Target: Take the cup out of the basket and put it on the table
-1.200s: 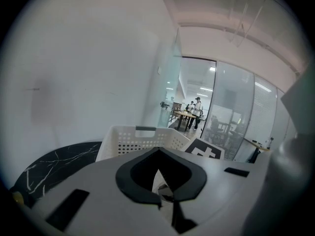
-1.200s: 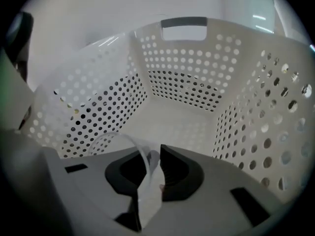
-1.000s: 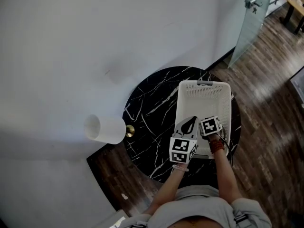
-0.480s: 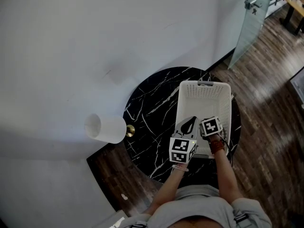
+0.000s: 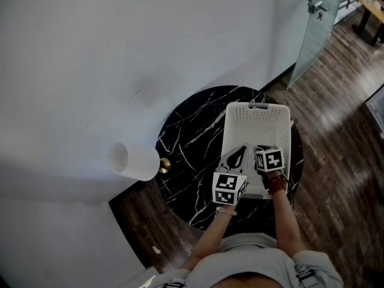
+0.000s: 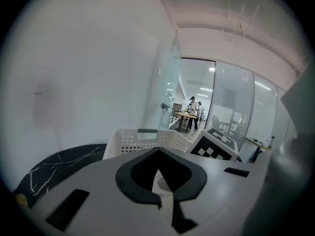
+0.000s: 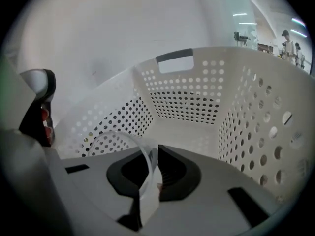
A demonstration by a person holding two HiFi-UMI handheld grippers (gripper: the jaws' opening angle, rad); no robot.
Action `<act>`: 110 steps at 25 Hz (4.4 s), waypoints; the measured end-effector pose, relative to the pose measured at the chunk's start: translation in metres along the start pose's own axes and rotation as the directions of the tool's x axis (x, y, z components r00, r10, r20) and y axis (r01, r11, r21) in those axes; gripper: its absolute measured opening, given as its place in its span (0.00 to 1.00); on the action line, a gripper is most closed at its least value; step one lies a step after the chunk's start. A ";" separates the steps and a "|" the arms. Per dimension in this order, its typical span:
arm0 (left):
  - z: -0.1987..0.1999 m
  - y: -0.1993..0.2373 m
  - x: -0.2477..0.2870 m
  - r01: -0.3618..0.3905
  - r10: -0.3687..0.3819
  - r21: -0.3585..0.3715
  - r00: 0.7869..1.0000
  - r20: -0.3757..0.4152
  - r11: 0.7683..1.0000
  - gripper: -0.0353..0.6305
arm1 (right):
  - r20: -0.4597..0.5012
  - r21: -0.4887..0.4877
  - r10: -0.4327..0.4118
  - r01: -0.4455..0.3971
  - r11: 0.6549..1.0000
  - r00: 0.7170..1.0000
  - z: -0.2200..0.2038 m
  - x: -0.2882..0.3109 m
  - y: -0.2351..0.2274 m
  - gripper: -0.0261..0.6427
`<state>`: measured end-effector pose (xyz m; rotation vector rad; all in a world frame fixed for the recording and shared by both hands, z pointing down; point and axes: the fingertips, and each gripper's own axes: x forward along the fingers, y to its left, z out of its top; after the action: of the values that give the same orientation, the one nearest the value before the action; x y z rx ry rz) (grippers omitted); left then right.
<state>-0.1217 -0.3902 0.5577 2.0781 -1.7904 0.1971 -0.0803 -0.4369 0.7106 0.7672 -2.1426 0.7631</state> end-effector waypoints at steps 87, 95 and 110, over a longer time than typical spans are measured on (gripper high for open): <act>0.004 -0.033 -0.046 0.021 -0.023 0.120 1.000 0.016 0.993 0.06 | 0.519 -0.066 0.015 0.022 0.998 0.855 0.041 -0.209 0.066 0.09; 0.003 -0.034 -0.057 0.017 -0.021 0.132 1.000 0.023 0.991 0.06 | 0.526 -0.065 0.010 0.029 0.997 0.850 0.035 -0.214 0.072 0.09; -0.001 -0.035 -0.067 0.004 -0.007 0.175 1.000 0.021 0.985 0.06 | 0.522 -0.064 -0.004 0.044 0.997 0.853 0.025 -0.218 0.074 0.09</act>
<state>-0.0992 -0.3249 0.5277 2.2123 -1.8388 0.3437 -0.0209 -0.3455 0.5060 1.0531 -2.6201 0.4892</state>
